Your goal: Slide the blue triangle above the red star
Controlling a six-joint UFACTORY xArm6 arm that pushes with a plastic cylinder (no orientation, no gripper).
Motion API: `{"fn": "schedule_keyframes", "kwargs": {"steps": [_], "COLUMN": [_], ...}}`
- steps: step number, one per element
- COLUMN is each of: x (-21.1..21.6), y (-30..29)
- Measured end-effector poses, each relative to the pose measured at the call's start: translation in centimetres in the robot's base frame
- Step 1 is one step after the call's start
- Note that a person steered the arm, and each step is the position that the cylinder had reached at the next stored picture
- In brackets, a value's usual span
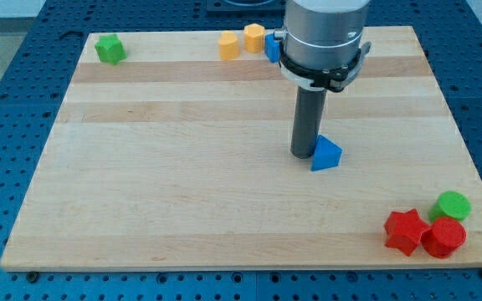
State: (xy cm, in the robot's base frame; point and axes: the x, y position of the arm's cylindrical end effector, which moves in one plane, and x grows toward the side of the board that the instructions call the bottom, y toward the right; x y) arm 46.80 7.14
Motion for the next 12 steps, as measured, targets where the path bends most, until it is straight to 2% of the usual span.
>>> {"fn": "schedule_keyframes", "kwargs": {"steps": [2,3,6,12], "x": [0.7,-1.4,0.8,1.1], "y": [1.7,1.7,4.8,6.5]}}
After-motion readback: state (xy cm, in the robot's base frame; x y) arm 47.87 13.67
